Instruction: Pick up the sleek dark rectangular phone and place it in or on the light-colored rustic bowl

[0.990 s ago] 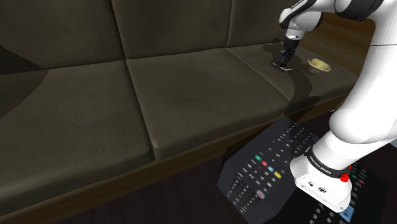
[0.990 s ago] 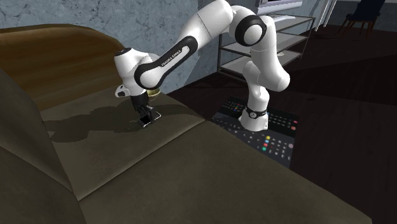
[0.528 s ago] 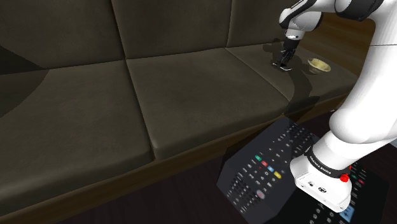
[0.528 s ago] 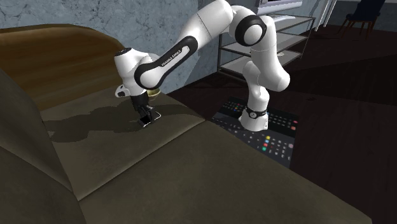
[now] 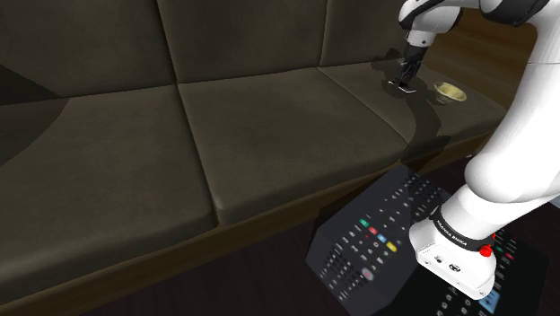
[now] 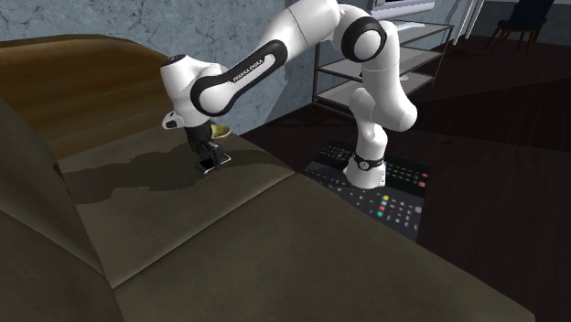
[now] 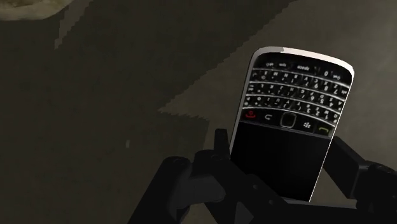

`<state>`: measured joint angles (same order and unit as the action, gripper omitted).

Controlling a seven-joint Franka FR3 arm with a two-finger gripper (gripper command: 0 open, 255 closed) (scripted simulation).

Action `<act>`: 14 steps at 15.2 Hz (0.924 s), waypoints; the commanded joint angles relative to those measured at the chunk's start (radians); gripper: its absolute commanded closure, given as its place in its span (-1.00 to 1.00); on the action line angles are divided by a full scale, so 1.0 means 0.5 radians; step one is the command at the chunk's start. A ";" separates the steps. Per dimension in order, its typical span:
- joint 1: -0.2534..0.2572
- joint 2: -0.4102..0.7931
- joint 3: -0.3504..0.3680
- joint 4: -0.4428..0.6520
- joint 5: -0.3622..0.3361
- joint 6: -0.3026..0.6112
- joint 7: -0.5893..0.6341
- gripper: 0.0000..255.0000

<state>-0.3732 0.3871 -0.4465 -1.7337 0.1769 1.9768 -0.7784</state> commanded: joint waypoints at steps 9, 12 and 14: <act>0.008 -0.088 -0.021 0.156 -0.048 -0.236 0.032 1.00; 0.008 -0.107 -0.025 0.212 -0.059 -0.308 0.039 1.00; 0.007 -0.118 -0.028 0.252 -0.065 -0.358 0.044 1.00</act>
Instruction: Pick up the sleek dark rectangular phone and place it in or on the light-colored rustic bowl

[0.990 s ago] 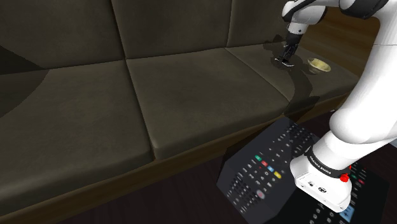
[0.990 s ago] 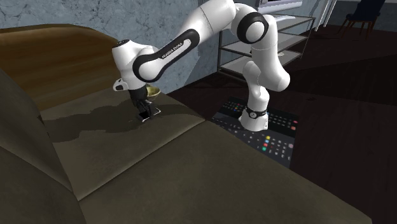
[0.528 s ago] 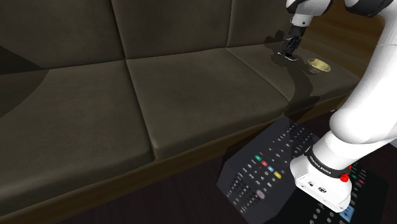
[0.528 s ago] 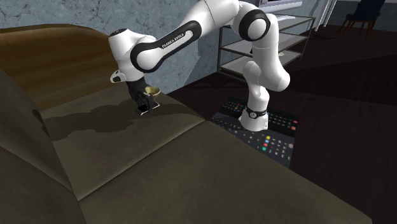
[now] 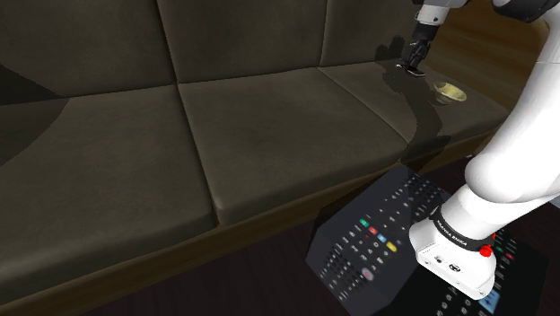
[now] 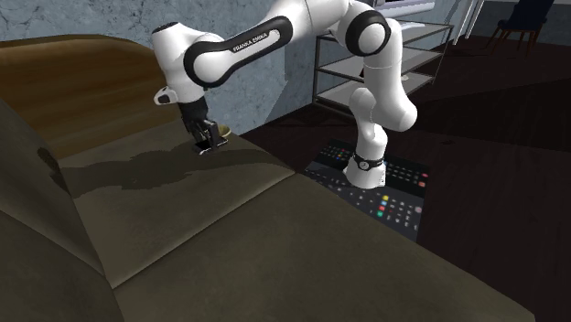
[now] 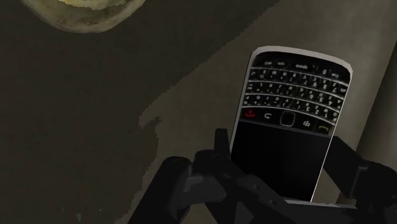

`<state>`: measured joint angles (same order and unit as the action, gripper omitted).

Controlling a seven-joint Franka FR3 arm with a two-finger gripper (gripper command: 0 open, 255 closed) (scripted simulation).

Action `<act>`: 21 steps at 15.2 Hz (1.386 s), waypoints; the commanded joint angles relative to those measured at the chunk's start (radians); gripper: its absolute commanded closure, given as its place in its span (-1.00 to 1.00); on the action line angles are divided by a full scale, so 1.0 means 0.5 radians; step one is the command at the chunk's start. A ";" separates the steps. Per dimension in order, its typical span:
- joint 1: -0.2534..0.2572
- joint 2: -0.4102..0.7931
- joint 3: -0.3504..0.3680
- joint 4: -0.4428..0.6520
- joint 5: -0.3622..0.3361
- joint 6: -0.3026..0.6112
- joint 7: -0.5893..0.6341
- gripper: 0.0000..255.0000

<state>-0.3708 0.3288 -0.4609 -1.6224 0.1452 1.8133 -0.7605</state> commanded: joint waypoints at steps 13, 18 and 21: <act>-0.035 -0.045 -0.026 0.287 -0.027 -0.328 -0.015 1.00; -0.152 -0.115 -0.103 0.194 -0.059 -0.304 -0.213 1.00; -0.230 -0.131 -0.151 0.170 -0.069 -0.299 -0.339 1.00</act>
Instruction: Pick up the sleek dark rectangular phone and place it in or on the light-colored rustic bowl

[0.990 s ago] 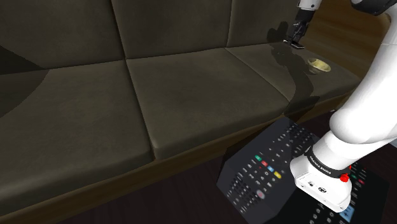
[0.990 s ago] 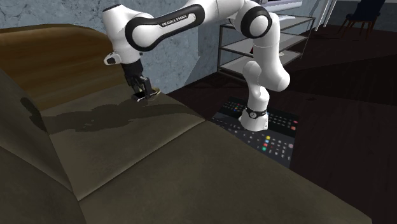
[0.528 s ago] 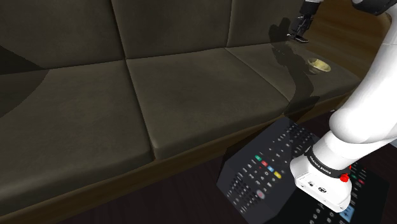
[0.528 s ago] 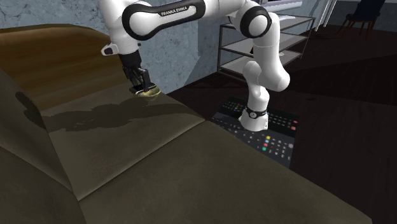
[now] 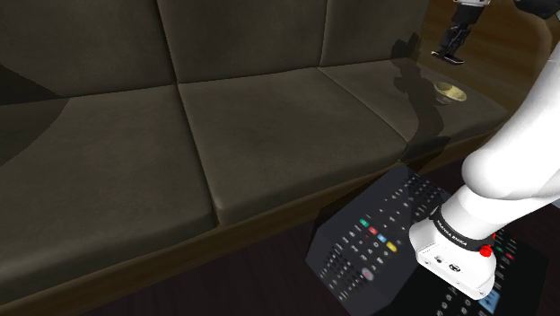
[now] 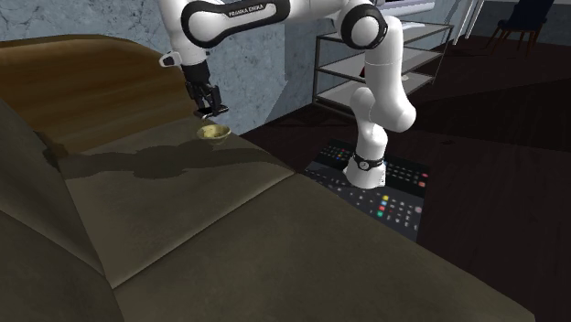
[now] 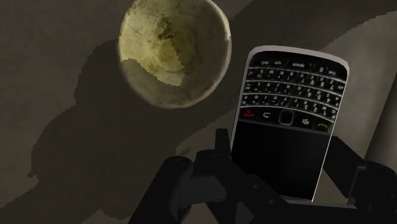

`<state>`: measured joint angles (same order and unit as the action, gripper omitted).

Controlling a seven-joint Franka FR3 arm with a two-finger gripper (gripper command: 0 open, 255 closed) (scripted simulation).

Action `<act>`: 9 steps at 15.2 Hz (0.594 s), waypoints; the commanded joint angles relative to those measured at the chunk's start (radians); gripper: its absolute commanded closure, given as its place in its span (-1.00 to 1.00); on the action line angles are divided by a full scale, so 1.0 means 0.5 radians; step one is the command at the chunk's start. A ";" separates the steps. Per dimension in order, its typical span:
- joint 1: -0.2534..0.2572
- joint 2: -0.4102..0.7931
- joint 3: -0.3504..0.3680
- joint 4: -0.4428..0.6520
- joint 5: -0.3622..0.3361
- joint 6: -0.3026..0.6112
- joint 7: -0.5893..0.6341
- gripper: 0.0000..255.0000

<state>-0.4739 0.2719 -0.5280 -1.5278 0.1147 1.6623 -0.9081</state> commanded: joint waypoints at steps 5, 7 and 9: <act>-0.163 -0.004 -0.091 -0.006 -0.005 -0.003 -0.255 1.00; -0.159 -0.004 -0.089 -0.060 -0.004 0.051 -0.255 1.00; -0.155 -0.002 -0.087 -0.112 -0.002 0.104 -0.256 1.00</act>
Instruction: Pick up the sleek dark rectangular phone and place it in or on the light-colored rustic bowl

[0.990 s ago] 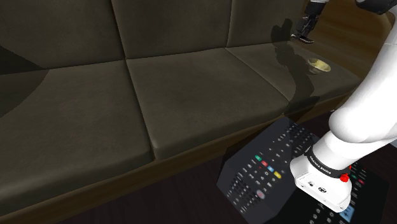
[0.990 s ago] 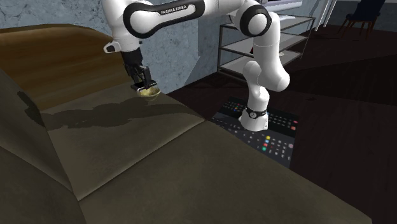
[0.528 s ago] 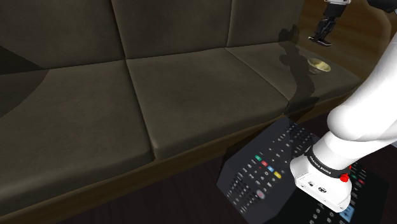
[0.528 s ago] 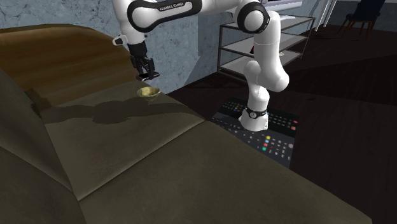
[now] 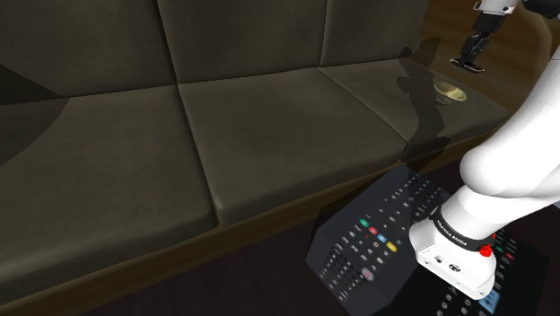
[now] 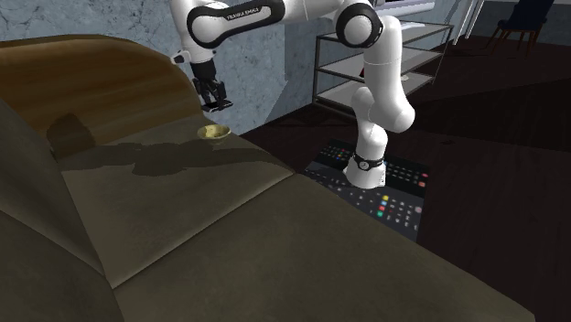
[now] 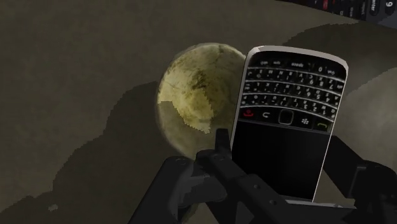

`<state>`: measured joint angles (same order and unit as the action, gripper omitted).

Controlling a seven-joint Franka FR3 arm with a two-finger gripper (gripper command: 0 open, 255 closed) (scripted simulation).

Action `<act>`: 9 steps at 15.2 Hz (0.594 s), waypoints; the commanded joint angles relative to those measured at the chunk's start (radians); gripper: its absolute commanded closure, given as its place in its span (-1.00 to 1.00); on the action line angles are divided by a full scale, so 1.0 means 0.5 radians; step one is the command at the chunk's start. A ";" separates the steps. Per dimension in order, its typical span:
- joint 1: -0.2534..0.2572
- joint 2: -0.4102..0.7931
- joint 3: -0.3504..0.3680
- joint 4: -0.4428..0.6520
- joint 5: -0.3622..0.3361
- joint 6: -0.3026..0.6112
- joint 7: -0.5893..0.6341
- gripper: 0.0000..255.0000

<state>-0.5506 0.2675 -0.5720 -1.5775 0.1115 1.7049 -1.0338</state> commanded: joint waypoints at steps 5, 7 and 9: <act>0.003 0.021 0.006 -0.130 0.014 0.148 -0.009 1.00; 0.003 0.030 0.009 -0.173 0.020 0.198 -0.013 1.00; 0.003 0.041 0.012 -0.214 0.027 0.248 -0.016 1.00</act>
<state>-0.5480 0.2846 -0.5665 -1.6764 0.1229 1.8179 -1.0401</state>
